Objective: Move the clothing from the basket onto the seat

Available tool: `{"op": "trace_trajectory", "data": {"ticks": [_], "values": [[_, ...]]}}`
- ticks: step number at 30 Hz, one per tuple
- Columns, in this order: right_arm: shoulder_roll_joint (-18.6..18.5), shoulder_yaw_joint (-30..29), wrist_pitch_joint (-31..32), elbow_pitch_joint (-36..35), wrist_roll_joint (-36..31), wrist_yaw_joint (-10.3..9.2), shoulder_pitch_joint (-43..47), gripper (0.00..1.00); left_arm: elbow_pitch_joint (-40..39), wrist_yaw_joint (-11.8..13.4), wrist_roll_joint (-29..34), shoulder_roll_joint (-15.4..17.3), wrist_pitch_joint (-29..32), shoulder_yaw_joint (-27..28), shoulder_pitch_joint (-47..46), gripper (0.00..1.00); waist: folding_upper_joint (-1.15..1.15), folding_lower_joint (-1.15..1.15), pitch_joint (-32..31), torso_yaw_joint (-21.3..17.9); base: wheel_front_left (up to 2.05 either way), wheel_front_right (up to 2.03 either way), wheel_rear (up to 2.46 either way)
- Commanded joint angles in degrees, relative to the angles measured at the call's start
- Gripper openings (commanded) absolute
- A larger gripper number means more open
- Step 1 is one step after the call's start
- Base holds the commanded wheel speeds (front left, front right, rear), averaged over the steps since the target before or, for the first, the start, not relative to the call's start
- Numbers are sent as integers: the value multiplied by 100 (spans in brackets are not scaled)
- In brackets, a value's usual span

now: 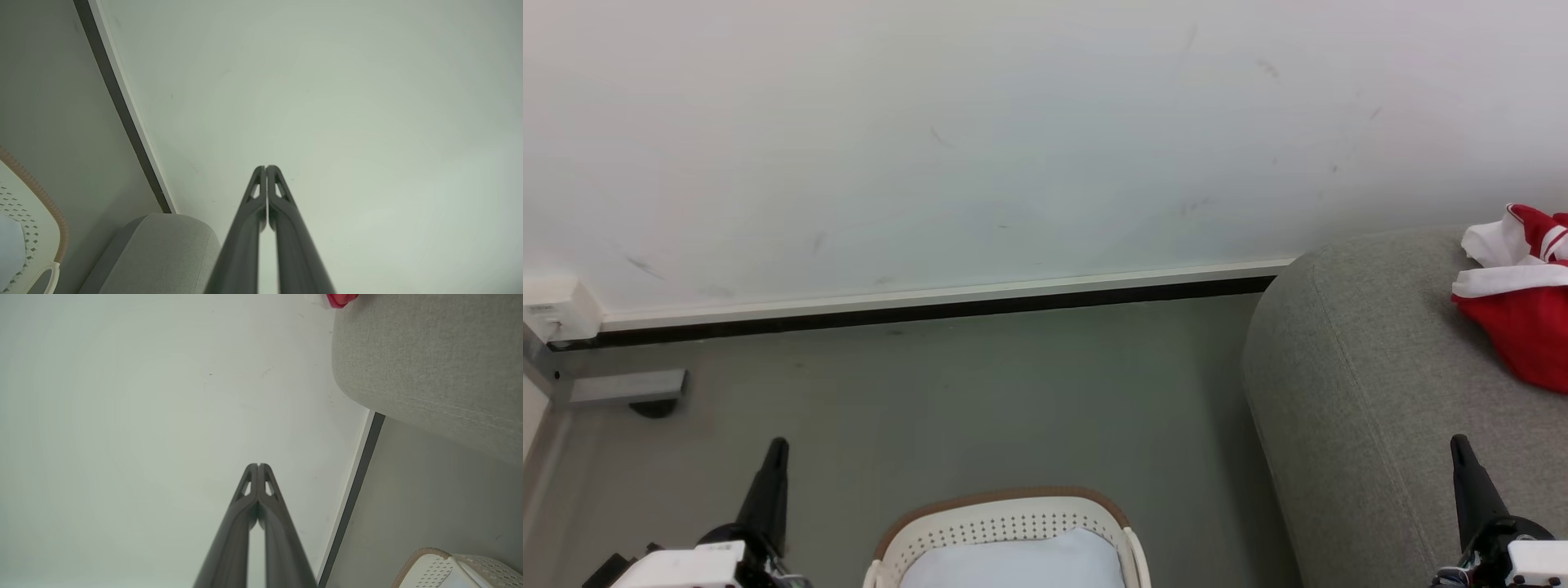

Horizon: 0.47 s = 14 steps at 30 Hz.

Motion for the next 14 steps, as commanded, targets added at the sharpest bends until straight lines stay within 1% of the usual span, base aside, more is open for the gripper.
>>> {"op": "trace_trajectory", "data": {"ticks": [1,14], "values": [[0,-21,18,-34,12,-12,-70,0,-21,-7,-81,11,22,13,-49,0,0,0,0,0,0,0,0],[0,-21,17,-33,12,-12,-70,0,-21,-7,-81,11,21,13,-49,0,0,0,0,0,0,0,0]]}}
